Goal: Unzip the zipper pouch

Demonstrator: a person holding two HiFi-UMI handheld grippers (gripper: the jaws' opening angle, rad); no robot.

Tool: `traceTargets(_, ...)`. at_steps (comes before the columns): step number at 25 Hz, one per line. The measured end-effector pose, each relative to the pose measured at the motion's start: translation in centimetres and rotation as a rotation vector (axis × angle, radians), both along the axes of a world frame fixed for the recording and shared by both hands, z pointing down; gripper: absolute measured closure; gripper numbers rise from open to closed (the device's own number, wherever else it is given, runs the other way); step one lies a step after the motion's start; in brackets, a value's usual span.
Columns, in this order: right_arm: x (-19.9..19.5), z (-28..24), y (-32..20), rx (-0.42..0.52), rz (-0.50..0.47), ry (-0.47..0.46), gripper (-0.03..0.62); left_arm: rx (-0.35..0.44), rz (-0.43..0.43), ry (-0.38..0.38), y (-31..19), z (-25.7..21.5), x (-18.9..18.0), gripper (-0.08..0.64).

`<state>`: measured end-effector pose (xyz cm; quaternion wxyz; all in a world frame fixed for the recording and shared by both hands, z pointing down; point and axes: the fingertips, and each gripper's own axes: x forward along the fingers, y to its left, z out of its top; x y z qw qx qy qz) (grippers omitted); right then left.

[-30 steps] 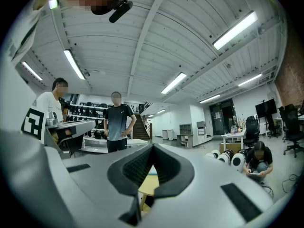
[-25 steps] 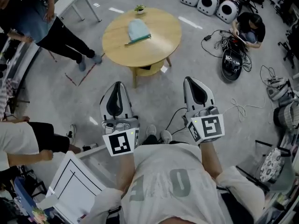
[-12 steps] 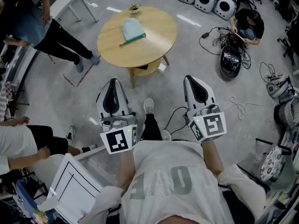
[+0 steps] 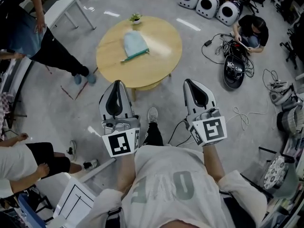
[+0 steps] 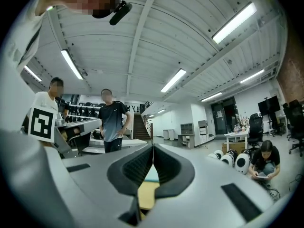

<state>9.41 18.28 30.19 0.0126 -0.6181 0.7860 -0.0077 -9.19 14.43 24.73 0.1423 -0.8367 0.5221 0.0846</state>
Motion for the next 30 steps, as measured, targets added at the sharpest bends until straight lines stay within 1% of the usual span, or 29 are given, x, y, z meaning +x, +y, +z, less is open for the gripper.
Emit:
traceTargets(4,-0.9,-0.5,-6.1,-0.021,0.019,0.018,0.563,-0.018,0.004,0.022,-7.2,-0.3,-0.8,0.531)
traceTargets(8,-0.9,-0.6,-12.4,-0.030,0.047,0.028,0.563,-0.023,0.043,0.023,-14.3,-0.3,-0.3,0.531)
traceTargets(13,-1.5,0.0,-18.7,-0.036,0.061,0.042,0.563,-0.037,0.073,0.034,-20.5,0.4,-0.1,0.532)
traceTargets(17,-2.3,0.2,-22.2,-0.037,0.053,0.032,0.563,-0.059,0.062,0.045,-23.5,1.0,-0.4,0.532)
traceTargets(23,-2.6,1.6,-25.6,-0.050,-0.005,0.059,0.563,-0.104,0.037,0.036,-26.0,3.0,0.3,0.531)
traceTargets(26,-2.2,1.8,-27.2,-0.046,-0.052,0.080,0.563,-0.099,-0.002,0.038,-26.8,3.0,0.7,0.531)
traceTargets(30,-1.7,2.5,-28.9,-0.046,-0.116,0.082,0.563,-0.097,-0.069,0.038,-27.8,3.2,1.3,0.532)
